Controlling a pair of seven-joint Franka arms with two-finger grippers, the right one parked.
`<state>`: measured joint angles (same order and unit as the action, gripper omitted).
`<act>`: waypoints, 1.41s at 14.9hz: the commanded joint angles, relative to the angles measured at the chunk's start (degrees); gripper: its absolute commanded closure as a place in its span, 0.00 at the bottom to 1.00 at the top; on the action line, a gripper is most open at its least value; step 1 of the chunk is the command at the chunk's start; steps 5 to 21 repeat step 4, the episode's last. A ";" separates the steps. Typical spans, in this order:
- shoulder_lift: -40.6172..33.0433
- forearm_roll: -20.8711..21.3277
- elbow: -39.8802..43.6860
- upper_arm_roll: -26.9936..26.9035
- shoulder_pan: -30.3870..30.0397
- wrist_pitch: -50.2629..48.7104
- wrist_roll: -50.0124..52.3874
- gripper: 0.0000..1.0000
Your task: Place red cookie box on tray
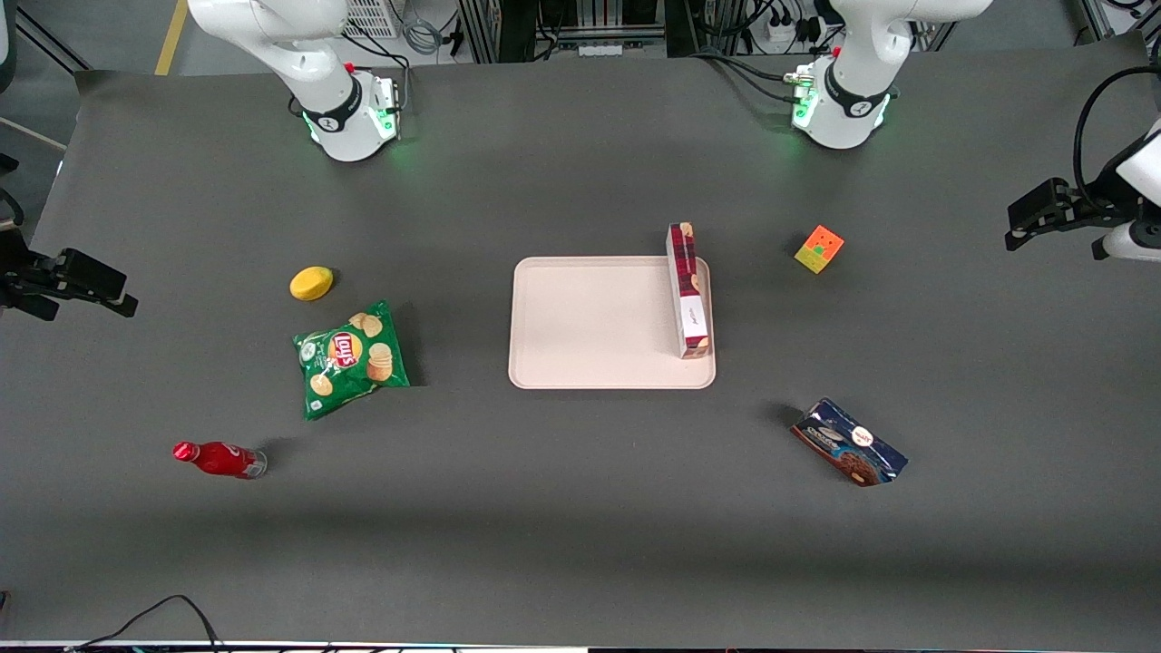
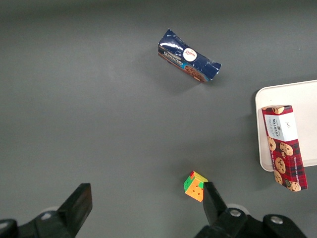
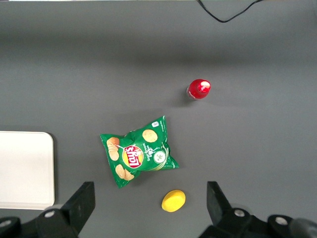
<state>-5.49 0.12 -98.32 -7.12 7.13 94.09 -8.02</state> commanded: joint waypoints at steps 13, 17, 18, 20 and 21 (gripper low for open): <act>-0.84 0.49 -0.47 0.79 -0.18 -0.75 -0.51 0.00; -0.84 0.49 -0.47 0.79 -0.18 -0.75 -0.51 0.00; -0.84 0.49 -0.47 0.79 -0.18 -0.75 -0.51 0.00; -0.84 0.49 -0.47 0.79 -0.18 -0.75 -0.51 0.00; -0.84 0.49 -0.47 0.79 -0.18 -0.75 -0.51 0.00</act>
